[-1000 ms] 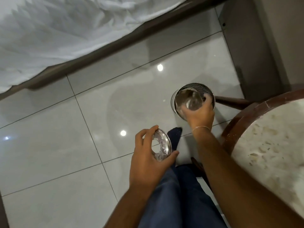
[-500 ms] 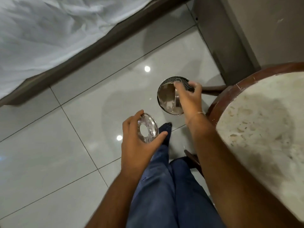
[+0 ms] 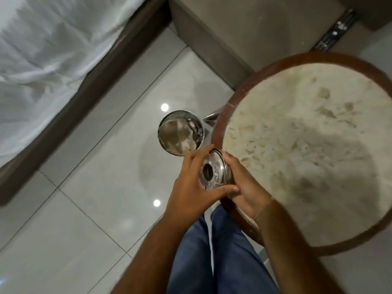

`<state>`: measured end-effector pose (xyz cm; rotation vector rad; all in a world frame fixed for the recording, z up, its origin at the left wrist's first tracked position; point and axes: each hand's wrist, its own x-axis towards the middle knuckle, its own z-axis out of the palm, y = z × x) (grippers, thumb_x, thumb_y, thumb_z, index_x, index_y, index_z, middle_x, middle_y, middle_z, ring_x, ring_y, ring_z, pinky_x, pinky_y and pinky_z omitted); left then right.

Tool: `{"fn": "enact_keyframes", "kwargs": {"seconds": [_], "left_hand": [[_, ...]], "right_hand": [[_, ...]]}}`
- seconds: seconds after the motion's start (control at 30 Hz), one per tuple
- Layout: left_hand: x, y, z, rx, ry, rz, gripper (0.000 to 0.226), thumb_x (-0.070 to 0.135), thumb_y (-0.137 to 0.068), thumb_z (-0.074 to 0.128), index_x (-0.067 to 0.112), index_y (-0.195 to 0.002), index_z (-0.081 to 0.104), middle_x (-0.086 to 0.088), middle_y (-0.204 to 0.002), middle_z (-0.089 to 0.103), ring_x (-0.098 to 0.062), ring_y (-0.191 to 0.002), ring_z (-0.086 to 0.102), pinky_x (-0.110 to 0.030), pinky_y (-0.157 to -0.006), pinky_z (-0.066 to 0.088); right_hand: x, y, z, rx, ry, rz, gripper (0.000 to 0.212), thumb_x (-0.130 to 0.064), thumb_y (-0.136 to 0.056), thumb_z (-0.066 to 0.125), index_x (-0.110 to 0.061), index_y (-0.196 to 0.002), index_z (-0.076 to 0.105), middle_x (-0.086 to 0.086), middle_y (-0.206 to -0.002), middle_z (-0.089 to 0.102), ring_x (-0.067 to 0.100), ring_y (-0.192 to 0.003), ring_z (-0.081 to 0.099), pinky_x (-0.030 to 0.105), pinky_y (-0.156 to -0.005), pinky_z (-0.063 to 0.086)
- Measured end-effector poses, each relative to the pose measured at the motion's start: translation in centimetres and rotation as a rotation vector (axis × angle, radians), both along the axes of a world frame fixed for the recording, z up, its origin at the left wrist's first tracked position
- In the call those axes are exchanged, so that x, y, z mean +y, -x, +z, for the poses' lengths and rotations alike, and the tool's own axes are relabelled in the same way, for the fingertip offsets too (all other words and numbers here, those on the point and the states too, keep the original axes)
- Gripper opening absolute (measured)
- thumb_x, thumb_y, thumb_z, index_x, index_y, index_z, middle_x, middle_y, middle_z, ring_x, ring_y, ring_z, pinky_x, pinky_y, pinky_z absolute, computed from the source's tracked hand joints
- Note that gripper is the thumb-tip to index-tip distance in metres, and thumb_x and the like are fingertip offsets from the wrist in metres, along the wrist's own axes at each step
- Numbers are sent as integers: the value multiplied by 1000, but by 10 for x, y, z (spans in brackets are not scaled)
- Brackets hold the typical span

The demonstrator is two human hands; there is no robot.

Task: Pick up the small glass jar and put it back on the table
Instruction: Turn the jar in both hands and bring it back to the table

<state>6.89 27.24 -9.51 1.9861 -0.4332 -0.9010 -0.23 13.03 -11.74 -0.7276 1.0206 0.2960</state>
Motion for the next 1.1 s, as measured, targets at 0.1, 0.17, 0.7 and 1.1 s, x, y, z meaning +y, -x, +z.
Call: {"fn": "enact_keyframes", "kwargs": {"seconds": [0.1,0.17,0.7,1.1], "left_hand": [[-28,12,2,19,-5,-97,110,71,-67,87,34,-160,44,13,-152,48,8,-139,47,-4,-109,37],[-48,19,2,21,-14,-170,110,71,-67,87,34,-160,43,14,-151,48,7,-139,48,-5,-109,38],[-233,97,-37,-644,-216,-889,99,53,-78,86,31,-163,41,-10,-158,44,-37,-134,53,-57,-106,48],[-250,124,-69,-911,-388,-1070,109,63,-83,79,34,-170,19,-11,-164,40,-38,-136,52,-61,-109,39]], "right_hand": [[-16,24,13,8,-62,-143,41,-41,-116,52,-17,-131,82,16,-133,83,26,-122,82,34,-89,71],[-30,41,19,5,-94,-227,41,-40,-116,51,-20,-122,86,11,-123,87,18,-106,86,26,-76,69],[-102,182,5,394,322,-876,43,-44,-113,58,-8,-130,74,17,-121,82,27,-106,82,26,-73,66],[-99,209,5,452,456,-929,26,-33,-114,59,-19,-101,77,7,-98,81,24,-92,80,35,-79,63]]}}
